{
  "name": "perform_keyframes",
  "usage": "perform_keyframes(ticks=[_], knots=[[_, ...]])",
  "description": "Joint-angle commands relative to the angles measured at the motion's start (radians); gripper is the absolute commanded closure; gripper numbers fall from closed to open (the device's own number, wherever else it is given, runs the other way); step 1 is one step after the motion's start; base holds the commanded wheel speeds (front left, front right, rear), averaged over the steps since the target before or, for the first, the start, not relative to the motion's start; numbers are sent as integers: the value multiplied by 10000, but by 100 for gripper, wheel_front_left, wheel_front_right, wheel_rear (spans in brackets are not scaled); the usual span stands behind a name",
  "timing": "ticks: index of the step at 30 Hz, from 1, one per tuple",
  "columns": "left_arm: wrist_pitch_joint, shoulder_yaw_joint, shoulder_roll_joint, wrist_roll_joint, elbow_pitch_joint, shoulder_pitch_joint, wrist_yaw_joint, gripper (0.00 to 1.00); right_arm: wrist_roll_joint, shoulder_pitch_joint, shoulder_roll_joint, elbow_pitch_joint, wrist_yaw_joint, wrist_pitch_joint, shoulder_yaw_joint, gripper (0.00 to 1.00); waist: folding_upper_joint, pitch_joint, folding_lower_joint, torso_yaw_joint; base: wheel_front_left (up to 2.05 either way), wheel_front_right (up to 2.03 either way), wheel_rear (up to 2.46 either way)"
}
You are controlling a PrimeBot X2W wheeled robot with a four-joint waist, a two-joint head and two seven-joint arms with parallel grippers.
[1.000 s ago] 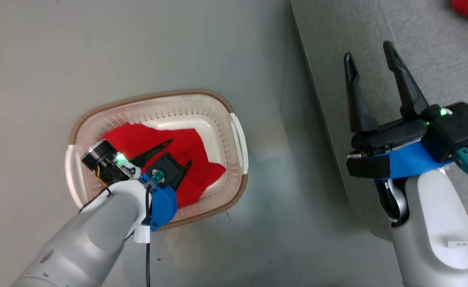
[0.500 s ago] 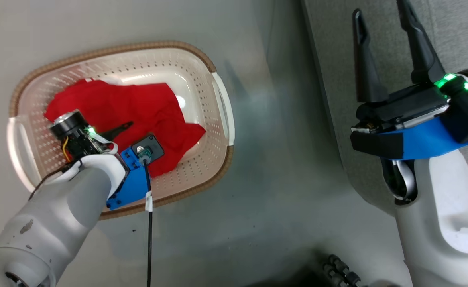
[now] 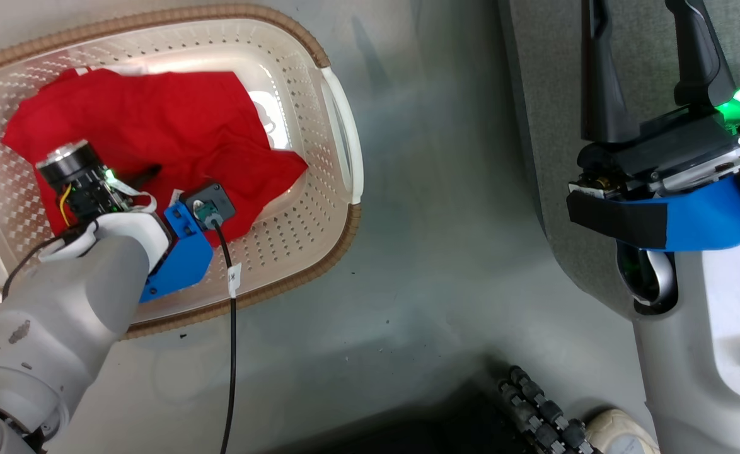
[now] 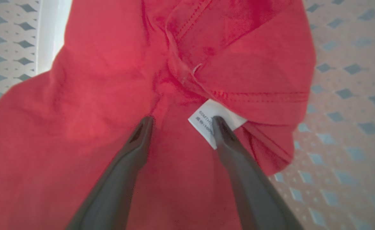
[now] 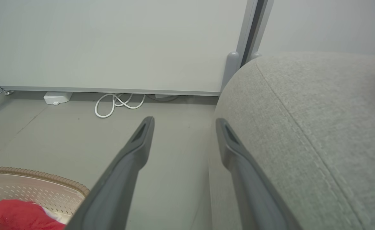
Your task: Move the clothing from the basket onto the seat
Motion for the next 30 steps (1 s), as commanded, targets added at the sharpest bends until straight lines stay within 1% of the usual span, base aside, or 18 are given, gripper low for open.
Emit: perform_keyframes(ticks=[1, 9, 15, 16, 17, 18, 19, 25, 30], knots=[[73, -34, 86, 74, 67, -204, -9, 0, -3, 14, 12, -99, 1, -36, 11, 0, 1, 144, -1, -54, 0, 0, 0], [597, -35, 112, 84, 432, -636, -9, 0, -55, 213, 12, -469, 1, -36, -110, 0, 1, 605, -1, -139, 0, 0, 0], [970, -35, -10, 61, 581, -588, -11, 0, -85, 211, 11, -491, 1, -35, -190, 0, 1, 686, -1, -92, 0, 0, 0], [1039, -35, -34, 33, 592, -535, -11, 2, -102, 192, 11, -486, 1, -35, -195, 0, 1, 677, -1, -76, 0, 0, 0], [1054, -35, -89, -1, 572, -538, -11, 50, -120, 181, 11, -489, 1, -35, -198, 0, 1, 668, -1, -59, 0, 0, 0], [1037, -35, -144, -26, 535, -564, -11, 81, -135, 176, 11, -496, 1, -35, -200, 0, 1, 661, -1, -41, 0, 0, 0], [1045, -35, -203, -38, 515, -584, -11, 100, -149, 169, 11, -496, 1, -35, -202, 0, 1, 652, -1, -21, 0, 0, 0], [1015, -36, -324, -72, 440, -526, -11, 100, -135, 122, 11, -463, 1, -36, -178, 0, 1, 541, -1, 49, 0, 0, 0], [868, -36, -577, -221, 259, -426, -11, 100, -145, 158, 11, -372, 1, -36, -228, 0, 1, 351, -1, 153, 0, 0, 0]])
